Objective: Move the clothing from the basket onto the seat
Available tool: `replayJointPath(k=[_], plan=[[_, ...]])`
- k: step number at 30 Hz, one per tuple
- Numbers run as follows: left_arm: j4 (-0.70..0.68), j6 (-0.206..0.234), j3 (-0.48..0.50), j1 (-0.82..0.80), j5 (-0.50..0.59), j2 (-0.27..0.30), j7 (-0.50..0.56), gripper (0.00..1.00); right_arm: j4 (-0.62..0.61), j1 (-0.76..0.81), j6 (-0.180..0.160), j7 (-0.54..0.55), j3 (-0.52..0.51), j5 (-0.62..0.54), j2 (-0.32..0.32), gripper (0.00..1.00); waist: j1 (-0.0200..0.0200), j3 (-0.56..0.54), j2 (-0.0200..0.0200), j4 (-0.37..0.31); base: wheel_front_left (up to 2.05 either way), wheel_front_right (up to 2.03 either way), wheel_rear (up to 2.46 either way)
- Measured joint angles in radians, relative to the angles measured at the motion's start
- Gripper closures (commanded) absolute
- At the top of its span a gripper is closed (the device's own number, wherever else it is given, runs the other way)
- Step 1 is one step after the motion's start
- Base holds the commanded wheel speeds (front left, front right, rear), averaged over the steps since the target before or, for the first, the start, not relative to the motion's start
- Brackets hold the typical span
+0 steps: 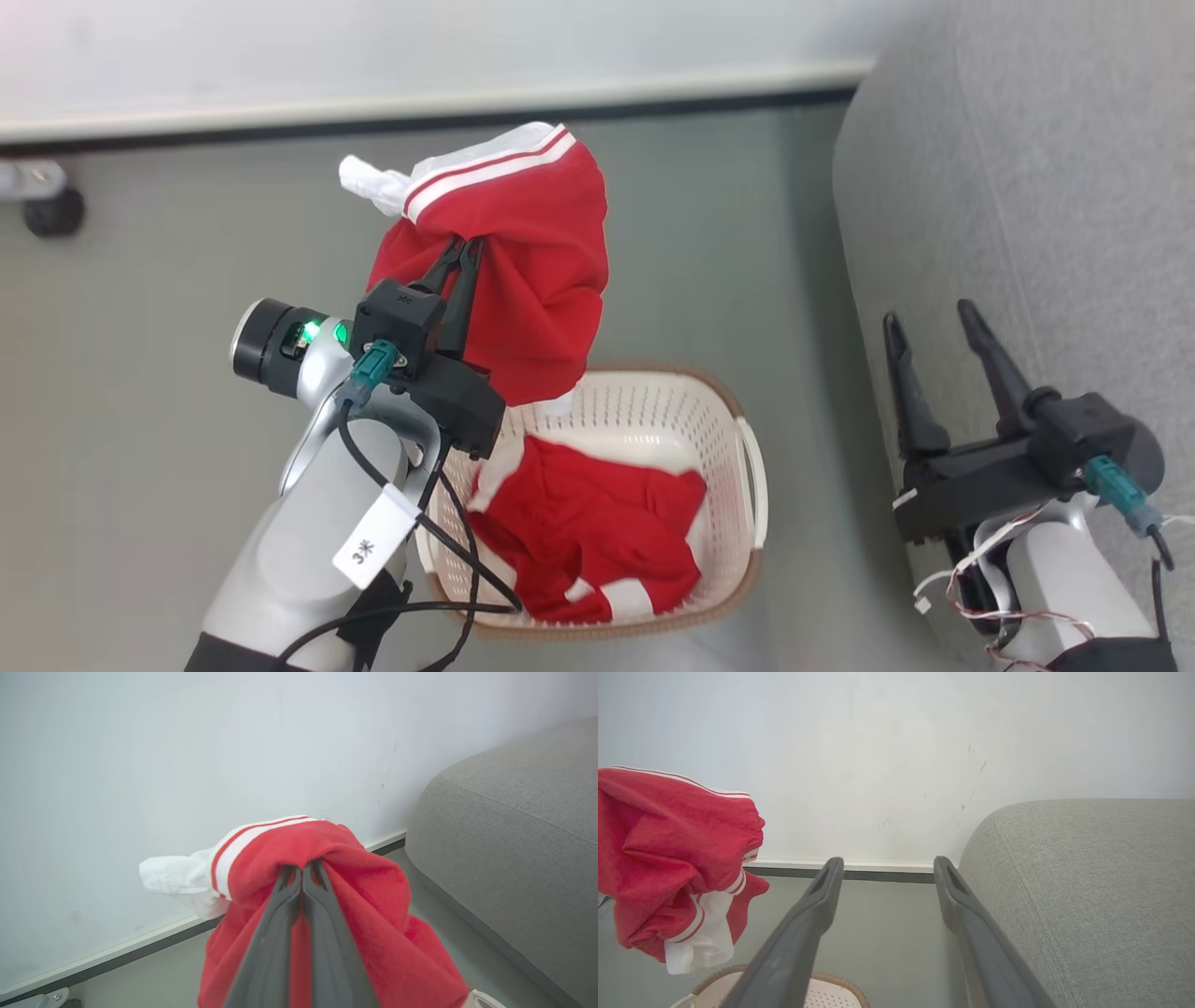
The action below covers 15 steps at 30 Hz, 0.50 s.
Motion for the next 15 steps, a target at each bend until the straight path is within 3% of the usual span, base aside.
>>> replayJointPath(k=[15], plan=[[0.021, -0.041, -0.016, 0.017, -0.049, -0.001, 0.001, 1.00, 0.081, 0.016, 0.031, 0.000, 0.122, -0.025, 0.039, 0.00, 0.0000, -0.191, -0.0001, 0.016, 0.00, 0.00, 0.00]])
